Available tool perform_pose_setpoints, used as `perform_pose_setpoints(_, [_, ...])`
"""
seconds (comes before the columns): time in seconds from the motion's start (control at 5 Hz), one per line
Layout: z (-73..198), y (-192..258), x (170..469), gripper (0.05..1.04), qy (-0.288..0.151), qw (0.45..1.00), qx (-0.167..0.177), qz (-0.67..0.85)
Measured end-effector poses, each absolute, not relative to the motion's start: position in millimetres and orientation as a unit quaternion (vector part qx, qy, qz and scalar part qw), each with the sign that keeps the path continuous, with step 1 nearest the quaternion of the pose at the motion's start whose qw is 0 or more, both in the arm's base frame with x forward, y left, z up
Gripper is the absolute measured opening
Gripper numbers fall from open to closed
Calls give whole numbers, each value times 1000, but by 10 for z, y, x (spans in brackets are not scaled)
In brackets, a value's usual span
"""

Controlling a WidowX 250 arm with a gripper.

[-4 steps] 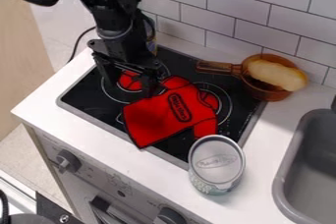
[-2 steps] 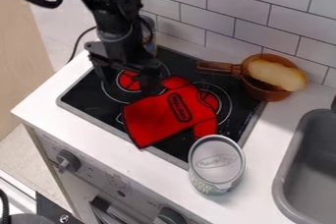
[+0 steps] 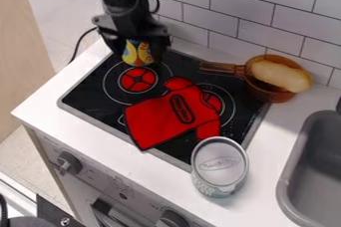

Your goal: Move the object in front the table

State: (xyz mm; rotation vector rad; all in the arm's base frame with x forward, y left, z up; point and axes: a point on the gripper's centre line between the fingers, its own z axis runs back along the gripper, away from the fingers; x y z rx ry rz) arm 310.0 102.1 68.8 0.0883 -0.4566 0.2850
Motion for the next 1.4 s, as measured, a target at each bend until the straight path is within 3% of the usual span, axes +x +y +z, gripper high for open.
perform_pose_setpoints(0.2, [905,1220,3269,998,-265,950,42,159])
perform_pose_setpoints(0.4, [941,1338,3437,998,-274,944,40,181])
perform_pose_setpoints(0.6, [952,1423,3519,998,-286,939,58,183])
perform_pose_setpoints(1.2, [883,1478,3809,998,-293,934,49,197])
perform_pose_setpoints(1.4, [863,1521,3887,998,-297,933,62,195])
